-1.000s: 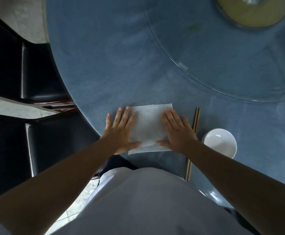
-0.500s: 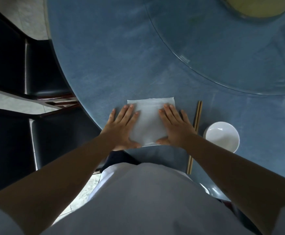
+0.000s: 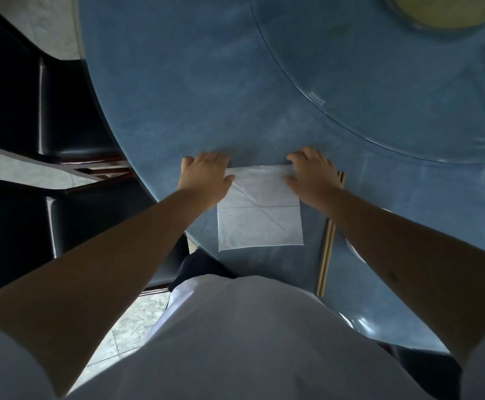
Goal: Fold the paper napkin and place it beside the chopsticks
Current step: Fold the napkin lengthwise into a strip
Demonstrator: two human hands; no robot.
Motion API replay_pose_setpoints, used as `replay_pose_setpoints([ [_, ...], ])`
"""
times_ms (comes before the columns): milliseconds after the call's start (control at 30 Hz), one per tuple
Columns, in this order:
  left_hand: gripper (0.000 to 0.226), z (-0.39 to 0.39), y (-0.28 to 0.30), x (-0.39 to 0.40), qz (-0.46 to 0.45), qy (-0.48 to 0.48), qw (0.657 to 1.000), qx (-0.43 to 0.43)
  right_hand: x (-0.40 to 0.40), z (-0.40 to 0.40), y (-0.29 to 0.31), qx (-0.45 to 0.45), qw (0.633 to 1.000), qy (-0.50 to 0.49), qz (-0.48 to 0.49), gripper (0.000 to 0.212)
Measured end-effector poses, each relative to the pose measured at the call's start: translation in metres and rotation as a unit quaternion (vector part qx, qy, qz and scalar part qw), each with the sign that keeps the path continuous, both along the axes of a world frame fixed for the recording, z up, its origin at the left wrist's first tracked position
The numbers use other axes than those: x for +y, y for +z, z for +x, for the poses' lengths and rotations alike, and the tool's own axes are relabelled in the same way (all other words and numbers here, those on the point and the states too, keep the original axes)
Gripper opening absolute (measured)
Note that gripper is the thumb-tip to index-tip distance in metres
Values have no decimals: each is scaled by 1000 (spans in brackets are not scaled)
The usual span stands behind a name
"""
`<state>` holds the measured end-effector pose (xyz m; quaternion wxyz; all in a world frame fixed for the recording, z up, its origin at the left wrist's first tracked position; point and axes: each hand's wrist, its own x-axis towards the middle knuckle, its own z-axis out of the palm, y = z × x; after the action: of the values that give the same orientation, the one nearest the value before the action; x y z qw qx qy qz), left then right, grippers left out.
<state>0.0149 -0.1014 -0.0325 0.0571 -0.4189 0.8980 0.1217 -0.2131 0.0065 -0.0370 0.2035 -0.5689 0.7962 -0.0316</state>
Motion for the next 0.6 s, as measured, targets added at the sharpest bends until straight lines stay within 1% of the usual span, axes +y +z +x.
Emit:
replay_pose_setpoints([
  [67, 32, -5, 1, -1, 9, 2, 1000, -16, -4, 1, 0, -2, 1000, 8, -5, 32],
  [167, 18, -7, 2, -5, 50, 10, 999, -18, -4, 0, -1, -18, 999, 7, -28, 9],
  [200, 16, -7, 2, -5, 58, 3, 998, -13, -3, 1, -1, -25, 999, 7, -31, 6],
  [267, 14, -6, 2, -6, 72, -5, 997, 12, -4, 0, 0, -43, 998, 11, -35, 8],
  [367, 11, -6, 5, -8, 123, 19, 990, 59, -7, 0, 4, -87, 995, -9, -42, 5],
  [400, 9, -6, 6, -10, 145, 32, 986, 69, -8, 0, 5, -112, 993, -26, -36, 8],
  [467, 9, -6, 6, -15, 181, 41, 979, 86, -11, 1, 10, -174, 983, -58, -10, 31],
  [500, 14, -6, 7, -17, 192, 38, 976, 95, -13, 2, 13, -196, 978, -65, 0, 43],
  [533, 20, -6, 7, -18, 199, 34, 974, 104, -16, 3, 14, -206, 976, -66, 6, 48],
  [567, 26, -6, 8, -20, 203, 33, 972, 110, -17, 2, 15, -207, 976, -63, 8, 46],
  [600, 29, -5, 9, -22, 206, 34, 971, 113, -19, 2, 16, -201, 978, -60, 9, 39],
])
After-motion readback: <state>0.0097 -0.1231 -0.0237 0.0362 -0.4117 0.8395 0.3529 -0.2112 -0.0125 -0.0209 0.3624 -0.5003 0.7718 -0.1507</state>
